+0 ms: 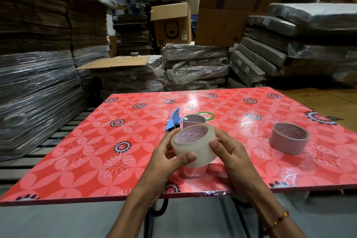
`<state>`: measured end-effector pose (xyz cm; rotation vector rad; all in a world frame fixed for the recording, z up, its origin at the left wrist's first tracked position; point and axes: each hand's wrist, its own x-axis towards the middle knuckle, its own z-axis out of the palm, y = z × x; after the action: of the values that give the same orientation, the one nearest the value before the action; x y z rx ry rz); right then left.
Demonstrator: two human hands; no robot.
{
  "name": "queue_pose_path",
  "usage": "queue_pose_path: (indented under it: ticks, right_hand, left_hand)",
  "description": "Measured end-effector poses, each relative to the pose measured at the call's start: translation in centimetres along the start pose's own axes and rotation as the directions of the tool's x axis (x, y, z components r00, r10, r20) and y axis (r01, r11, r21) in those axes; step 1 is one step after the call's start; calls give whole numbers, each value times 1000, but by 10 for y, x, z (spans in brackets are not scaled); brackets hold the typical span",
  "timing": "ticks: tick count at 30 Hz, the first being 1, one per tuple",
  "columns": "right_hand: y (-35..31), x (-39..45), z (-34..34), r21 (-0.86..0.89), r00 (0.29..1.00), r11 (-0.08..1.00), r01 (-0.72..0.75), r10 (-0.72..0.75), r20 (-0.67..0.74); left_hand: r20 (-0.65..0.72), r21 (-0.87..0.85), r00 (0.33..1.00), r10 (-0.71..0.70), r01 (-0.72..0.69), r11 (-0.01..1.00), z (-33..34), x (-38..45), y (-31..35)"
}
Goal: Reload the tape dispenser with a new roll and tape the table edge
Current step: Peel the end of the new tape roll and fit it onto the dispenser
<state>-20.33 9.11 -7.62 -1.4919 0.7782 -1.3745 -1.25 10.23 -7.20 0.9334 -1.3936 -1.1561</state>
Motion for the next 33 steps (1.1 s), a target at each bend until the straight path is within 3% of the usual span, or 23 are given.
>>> queue_pose_path:
  ticks: [6,14,22,26,33]
  right_hand:
    - [-2,-2,-1,6,1000,1000,-15,15,-21]
    - [3,0,-1,-69,979,997,-26,11,-206]
    - [2,-2,1,-93,991,995,31,-43,-125]
    - [-3,-1,4,-103,995,994,-39,29,-92]
    - [-5,1,1,1,993,993,-114,114,1]
  left_hand:
    - [-17,-43,999,-47,47,998,0,1,-2]
    - [-47,-86,999,-9,5,996,3,0,0]
    - [-78,-127,997,22,-31,991,3,-2,3]
    - [-51,-211,998,-27,15,977,0,0,0]
    - [26,-174,999,-25,29,984,-5,2,-3]
